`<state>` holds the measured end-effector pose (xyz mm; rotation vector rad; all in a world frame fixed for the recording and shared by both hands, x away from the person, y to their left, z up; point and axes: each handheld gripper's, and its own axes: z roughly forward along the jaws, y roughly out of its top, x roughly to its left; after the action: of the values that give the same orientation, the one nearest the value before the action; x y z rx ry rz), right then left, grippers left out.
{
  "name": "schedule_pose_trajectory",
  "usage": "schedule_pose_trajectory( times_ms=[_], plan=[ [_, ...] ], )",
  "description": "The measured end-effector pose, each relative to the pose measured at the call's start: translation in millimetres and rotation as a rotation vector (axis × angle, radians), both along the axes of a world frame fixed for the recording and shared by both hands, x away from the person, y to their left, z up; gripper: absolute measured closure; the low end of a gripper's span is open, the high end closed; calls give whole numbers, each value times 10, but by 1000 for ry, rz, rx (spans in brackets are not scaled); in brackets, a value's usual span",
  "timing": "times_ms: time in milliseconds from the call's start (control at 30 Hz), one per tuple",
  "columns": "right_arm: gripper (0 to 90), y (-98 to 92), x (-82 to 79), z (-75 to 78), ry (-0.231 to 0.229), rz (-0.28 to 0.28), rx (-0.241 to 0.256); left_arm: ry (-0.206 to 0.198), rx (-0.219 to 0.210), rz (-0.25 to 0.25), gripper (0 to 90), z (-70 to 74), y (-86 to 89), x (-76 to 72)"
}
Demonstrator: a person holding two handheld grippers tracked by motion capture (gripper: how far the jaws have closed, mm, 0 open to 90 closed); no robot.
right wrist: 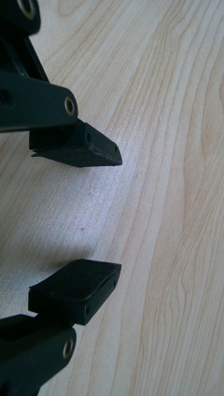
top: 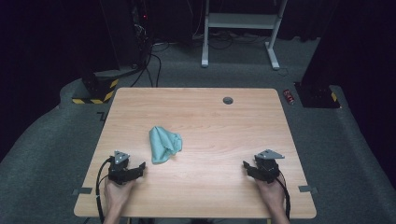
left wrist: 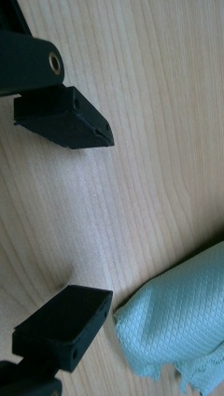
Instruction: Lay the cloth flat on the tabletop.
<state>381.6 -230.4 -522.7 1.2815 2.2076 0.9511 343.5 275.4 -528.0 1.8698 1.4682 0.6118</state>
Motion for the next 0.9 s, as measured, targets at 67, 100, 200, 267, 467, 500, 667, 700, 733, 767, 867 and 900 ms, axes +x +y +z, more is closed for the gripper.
schedule_pose_trajectory(
  times_ms=[67, 100, 200, 267, 467, 500, 667, 700, 733, 767, 867, 900],
  plan=[
    [417, 0, 1, 0, 0, 0, 0, 0, -11, -5, 226, 3, -9, 18],
    [416, 0, 1, 0, 0, 0, 0, -2, -24, -9, 225, 18, -31, 22],
    [416, 0, 2, 0, 0, 1, 0, -14, -43, -24, 226, 58, -85, 19],
    [416, 0, 4, 0, 0, 3, -1, -19, -52, -38, 226, 86, -127, 28],
    [416, 0, 4, 0, 0, 3, -1, -22, -72, -69, 229, 152, -224, 69],
    [416, 0, 4, 0, 0, 3, -1, -23, -66, -77, 229, 167, -246, 79],
    [415, 0, 4, 0, 0, 3, 0, -24, -95, -99, 230, 237, -327, 149],
    [414, 2, 3, 0, 1, 2, 1, -25, -94, -102, 230, 251, -343, 165],
    [414, 1, 3, 0, 1, 2, 1, -25, -94, -105, 230, 263, -360, 182],
    [414, 1, 3, 0, 1, 2, 1, -26, -95, -108, 230, 274, -379, 203],
    [412, 5, 2, 0, -2, 3, -3, -26, -47, -106, 229, 296, -452, 304],
    [412, 5, 2, 0, -2, 2, -3, -20, -42, -108, 229, 297, -472, 331]
  ],
)
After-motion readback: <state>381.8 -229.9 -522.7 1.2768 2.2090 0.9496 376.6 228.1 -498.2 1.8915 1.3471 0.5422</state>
